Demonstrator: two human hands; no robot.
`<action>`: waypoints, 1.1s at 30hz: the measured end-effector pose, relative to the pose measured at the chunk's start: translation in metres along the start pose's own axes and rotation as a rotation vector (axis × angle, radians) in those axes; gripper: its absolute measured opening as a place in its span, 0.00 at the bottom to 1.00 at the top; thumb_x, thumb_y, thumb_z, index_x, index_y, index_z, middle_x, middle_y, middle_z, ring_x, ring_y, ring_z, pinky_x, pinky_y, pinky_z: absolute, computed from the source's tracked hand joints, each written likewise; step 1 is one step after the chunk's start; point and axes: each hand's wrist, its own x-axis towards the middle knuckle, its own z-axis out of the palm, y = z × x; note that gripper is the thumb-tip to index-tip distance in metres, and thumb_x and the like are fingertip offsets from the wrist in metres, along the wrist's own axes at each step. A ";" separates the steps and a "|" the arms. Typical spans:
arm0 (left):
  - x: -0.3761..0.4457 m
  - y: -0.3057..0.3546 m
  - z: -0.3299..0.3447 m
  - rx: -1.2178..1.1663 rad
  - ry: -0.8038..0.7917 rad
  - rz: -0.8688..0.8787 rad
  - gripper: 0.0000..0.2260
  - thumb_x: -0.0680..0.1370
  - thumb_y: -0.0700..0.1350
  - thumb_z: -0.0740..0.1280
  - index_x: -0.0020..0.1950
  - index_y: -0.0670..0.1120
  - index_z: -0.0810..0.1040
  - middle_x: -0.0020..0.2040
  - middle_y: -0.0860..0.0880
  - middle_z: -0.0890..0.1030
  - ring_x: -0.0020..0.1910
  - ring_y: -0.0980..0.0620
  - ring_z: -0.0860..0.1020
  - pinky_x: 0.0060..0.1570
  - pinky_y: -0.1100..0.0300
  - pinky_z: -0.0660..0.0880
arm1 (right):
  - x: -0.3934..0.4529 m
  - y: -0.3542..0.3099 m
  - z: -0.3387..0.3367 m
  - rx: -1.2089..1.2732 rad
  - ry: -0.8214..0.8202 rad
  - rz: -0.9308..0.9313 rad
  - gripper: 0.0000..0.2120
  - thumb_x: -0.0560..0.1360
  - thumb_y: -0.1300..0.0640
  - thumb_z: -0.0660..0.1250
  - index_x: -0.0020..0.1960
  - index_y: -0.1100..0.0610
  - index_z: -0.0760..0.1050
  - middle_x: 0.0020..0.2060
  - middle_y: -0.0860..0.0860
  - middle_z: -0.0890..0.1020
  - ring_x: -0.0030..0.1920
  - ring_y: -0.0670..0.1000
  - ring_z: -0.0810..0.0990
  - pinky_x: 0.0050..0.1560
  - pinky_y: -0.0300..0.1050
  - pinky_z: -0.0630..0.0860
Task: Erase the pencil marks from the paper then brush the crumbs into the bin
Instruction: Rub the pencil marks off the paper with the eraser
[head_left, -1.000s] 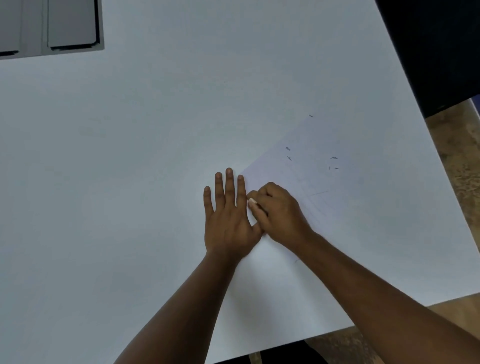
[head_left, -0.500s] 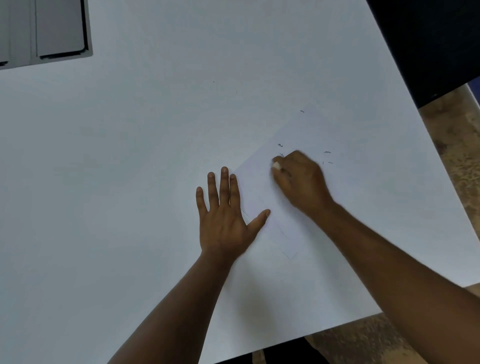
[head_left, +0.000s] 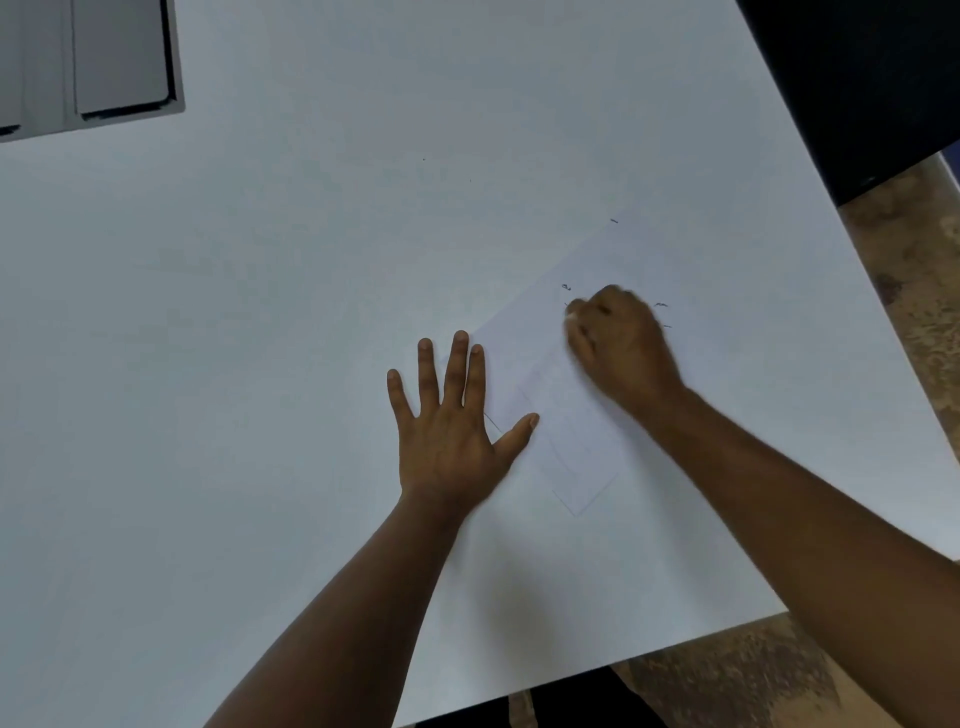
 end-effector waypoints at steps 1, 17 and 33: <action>0.000 0.000 0.000 0.002 -0.002 -0.002 0.42 0.79 0.75 0.45 0.84 0.48 0.47 0.85 0.50 0.44 0.82 0.43 0.37 0.77 0.33 0.39 | 0.004 0.008 -0.004 -0.018 0.019 0.054 0.11 0.78 0.59 0.62 0.45 0.63 0.80 0.36 0.58 0.75 0.35 0.59 0.76 0.37 0.53 0.76; -0.002 0.001 -0.005 -0.016 -0.003 -0.005 0.43 0.79 0.75 0.46 0.84 0.47 0.46 0.85 0.51 0.43 0.82 0.45 0.36 0.78 0.35 0.38 | 0.013 0.012 0.002 -0.108 0.109 0.133 0.08 0.77 0.61 0.62 0.42 0.62 0.78 0.35 0.56 0.74 0.33 0.56 0.73 0.36 0.52 0.75; -0.001 0.002 -0.005 -0.003 -0.019 -0.013 0.43 0.79 0.75 0.45 0.85 0.48 0.46 0.85 0.51 0.42 0.82 0.45 0.35 0.78 0.35 0.38 | 0.030 0.029 0.000 -0.153 0.098 0.135 0.09 0.77 0.58 0.62 0.43 0.60 0.79 0.37 0.56 0.75 0.36 0.58 0.75 0.37 0.53 0.75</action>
